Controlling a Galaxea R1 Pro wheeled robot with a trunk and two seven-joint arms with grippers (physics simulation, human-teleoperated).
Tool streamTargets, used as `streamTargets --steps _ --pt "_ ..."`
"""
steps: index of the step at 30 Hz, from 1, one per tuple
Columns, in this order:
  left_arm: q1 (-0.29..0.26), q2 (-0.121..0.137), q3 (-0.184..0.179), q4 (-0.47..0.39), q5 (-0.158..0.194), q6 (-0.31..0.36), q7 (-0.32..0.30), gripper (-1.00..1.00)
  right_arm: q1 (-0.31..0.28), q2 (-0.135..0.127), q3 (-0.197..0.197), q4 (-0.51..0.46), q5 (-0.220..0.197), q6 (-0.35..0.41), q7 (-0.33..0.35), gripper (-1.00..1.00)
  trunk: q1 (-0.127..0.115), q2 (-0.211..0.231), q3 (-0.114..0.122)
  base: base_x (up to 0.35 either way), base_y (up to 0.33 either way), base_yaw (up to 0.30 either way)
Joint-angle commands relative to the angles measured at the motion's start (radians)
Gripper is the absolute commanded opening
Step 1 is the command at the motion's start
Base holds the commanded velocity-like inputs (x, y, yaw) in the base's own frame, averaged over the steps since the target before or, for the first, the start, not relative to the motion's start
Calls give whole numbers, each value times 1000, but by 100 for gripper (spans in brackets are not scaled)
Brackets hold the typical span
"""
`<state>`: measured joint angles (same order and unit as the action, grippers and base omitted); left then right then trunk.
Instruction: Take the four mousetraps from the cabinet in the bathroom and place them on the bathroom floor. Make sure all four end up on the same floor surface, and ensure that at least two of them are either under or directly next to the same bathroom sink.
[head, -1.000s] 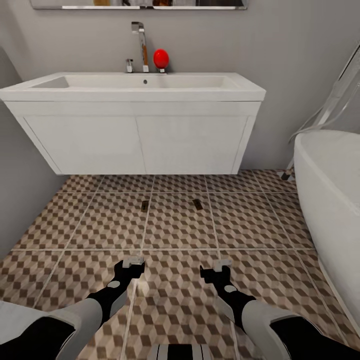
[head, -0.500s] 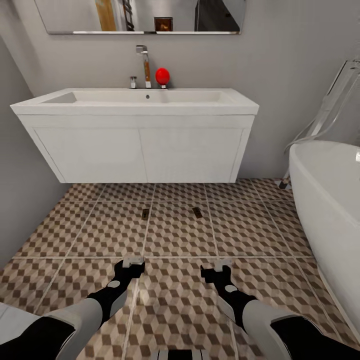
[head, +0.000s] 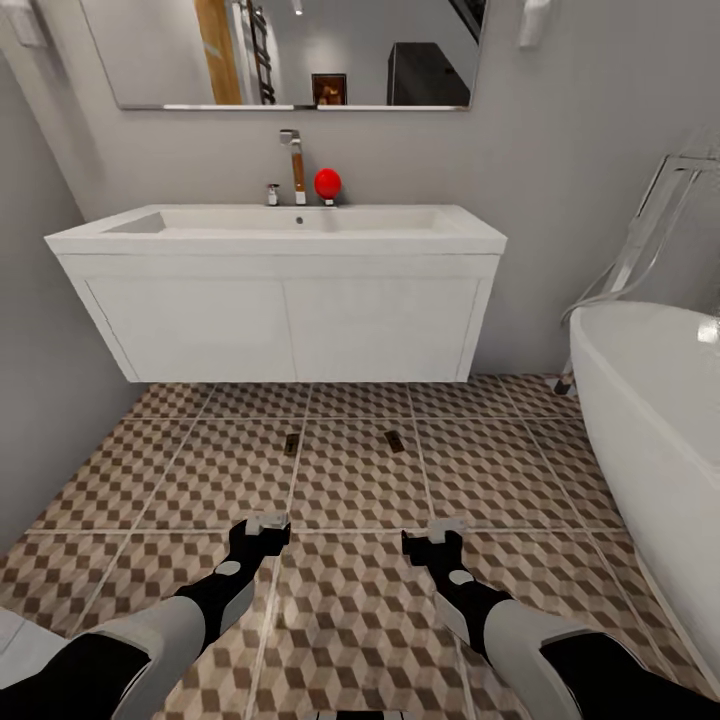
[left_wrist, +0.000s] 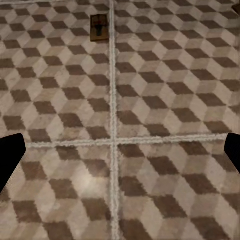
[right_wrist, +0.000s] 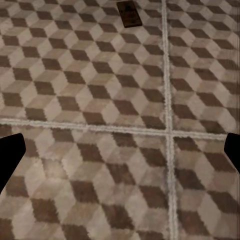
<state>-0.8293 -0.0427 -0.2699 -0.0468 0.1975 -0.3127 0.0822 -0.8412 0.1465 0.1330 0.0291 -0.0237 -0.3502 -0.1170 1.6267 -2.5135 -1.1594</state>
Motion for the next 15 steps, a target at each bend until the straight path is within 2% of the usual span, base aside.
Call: streamTargets --steps 1,15 --pt "-1 0 -9 1 8 -3 4 100 -2 1 8 3 -2 -4 -13 100 -1 0 3 0 0 0" --pt "-1 0 -8 1 8 -5 4 100 -1 1 8 3 -4 -4 -39 100 -7 3 57 0 0 0"
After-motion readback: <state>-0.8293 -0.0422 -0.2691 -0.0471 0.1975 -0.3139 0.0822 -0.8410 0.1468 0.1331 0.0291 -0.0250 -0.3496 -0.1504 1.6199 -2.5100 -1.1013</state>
